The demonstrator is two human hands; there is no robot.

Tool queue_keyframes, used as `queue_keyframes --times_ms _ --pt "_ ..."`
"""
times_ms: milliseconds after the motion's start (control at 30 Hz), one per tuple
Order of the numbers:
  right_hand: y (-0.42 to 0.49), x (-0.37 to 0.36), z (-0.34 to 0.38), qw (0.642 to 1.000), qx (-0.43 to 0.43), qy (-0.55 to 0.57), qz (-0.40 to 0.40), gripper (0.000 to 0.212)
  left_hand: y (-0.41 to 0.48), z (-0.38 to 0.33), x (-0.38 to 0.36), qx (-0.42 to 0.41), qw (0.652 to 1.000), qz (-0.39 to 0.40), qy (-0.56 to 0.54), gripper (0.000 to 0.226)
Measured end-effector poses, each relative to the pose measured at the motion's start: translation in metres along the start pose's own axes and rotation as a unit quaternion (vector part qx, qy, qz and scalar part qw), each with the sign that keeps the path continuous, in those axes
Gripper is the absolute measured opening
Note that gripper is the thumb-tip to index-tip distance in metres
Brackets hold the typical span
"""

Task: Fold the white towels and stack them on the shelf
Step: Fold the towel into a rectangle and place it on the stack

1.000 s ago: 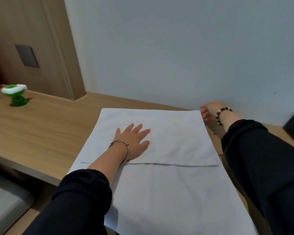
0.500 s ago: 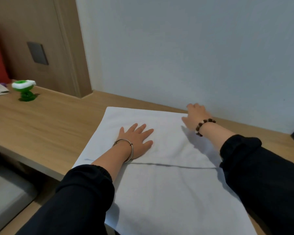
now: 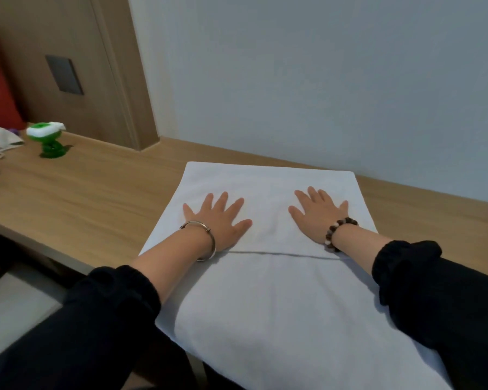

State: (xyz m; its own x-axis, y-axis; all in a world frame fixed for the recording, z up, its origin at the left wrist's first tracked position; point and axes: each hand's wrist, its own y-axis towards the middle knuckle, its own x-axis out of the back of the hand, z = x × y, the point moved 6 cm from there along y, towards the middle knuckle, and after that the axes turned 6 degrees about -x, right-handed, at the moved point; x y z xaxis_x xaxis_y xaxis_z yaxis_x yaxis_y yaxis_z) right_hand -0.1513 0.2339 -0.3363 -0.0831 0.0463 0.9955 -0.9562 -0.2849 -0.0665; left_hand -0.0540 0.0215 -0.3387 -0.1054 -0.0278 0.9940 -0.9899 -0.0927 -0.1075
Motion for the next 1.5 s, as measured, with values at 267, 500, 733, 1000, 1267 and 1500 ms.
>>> queue_keyframes --times_ms 267,500,733,1000,1267,1500 --pt "0.029 0.008 -0.002 1.0 -0.009 -0.011 0.017 0.063 0.036 -0.002 0.007 -0.012 1.0 -0.006 0.008 0.061" --pt "0.05 0.016 -0.001 0.999 -0.024 -0.012 0.026 0.063 0.057 -0.002 0.028 0.003 0.996 -0.085 -0.023 0.056" --pt "0.021 0.038 0.016 0.998 0.032 -0.017 -0.055 0.057 0.031 -0.019 0.049 -0.115 0.981 -0.157 -0.023 0.04" --pt "-0.036 0.022 0.016 0.989 0.146 0.036 0.011 0.064 -0.002 0.011 0.034 -0.166 0.983 -0.074 -0.013 0.036" --pt "-0.032 0.033 0.02 0.989 0.144 -0.028 0.005 0.041 -0.005 0.001 0.04 -0.22 0.971 -0.045 0.085 0.043" --pt "-0.024 0.035 0.023 0.993 0.106 -0.054 -0.005 0.042 -0.008 -0.024 0.05 -0.098 0.976 -0.14 0.137 0.014"
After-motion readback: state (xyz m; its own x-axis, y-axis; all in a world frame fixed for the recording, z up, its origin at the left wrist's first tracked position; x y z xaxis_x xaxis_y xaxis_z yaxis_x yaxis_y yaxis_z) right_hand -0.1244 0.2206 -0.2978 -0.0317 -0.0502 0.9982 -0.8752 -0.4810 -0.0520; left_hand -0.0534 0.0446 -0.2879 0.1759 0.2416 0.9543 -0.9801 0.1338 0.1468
